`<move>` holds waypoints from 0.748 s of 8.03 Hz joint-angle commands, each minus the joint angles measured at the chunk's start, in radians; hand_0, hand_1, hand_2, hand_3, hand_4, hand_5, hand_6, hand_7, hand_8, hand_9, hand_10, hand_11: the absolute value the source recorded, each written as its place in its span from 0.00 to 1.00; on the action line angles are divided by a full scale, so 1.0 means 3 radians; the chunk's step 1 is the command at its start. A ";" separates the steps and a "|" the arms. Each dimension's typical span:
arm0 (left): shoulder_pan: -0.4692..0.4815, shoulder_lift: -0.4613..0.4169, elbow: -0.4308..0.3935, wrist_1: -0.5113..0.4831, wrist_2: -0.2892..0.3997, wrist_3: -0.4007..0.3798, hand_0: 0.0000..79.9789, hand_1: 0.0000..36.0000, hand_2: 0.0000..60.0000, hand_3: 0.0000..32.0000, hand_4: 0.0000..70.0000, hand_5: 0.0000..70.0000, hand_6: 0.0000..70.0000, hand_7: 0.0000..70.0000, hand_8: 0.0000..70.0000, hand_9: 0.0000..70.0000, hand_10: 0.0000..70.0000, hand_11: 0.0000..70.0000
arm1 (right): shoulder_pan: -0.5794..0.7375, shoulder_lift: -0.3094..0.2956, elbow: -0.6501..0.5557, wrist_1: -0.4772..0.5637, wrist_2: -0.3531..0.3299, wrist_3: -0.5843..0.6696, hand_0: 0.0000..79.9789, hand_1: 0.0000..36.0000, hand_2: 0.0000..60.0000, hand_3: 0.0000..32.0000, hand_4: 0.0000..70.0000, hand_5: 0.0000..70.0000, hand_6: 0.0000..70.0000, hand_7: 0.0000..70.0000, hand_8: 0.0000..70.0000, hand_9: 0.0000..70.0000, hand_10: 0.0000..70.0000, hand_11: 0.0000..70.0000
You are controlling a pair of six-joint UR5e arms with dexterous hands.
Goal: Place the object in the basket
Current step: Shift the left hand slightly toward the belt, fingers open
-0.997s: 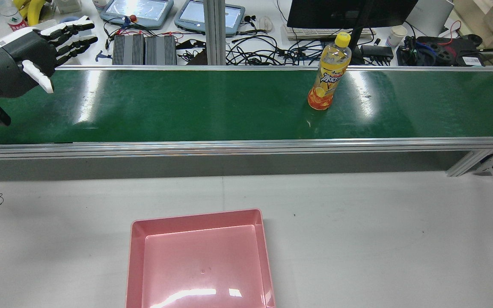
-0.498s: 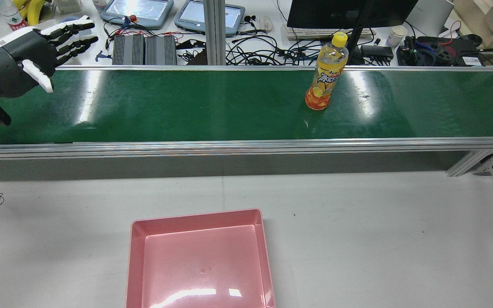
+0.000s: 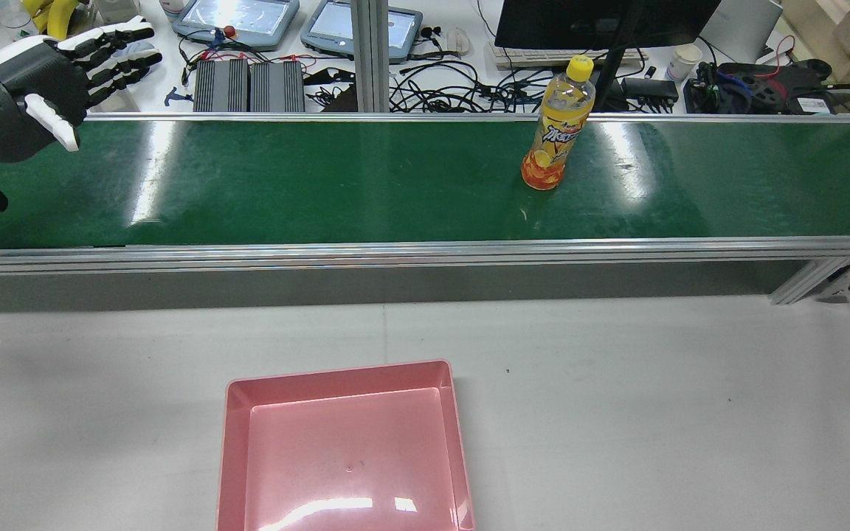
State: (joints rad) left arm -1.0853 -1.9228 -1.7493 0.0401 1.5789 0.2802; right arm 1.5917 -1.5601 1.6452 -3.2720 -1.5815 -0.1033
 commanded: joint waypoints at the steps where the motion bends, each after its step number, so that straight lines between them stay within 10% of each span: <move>1: 0.0033 0.0018 -0.0080 0.0076 -0.0006 -0.0024 0.75 0.07 0.00 0.06 0.18 0.24 0.01 0.01 0.13 0.18 0.04 0.07 | -0.0008 0.0000 -0.0028 0.0000 0.0000 -0.0003 0.00 0.00 0.00 0.00 0.00 0.00 0.00 0.00 0.00 0.00 0.00 0.00; 6: 0.0043 0.0018 -0.0080 0.0081 -0.0007 -0.0014 0.75 0.07 0.00 0.05 0.18 0.25 0.01 0.01 0.12 0.17 0.03 0.07 | -0.0008 0.0000 -0.0013 0.0000 0.0000 0.0002 0.00 0.00 0.00 0.00 0.00 0.00 0.00 0.00 0.00 0.00 0.00 0.00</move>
State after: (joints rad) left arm -1.0760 -1.9175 -1.7713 0.0639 1.5769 0.2756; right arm 1.5893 -1.5600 1.6373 -3.2718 -1.5816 -0.1038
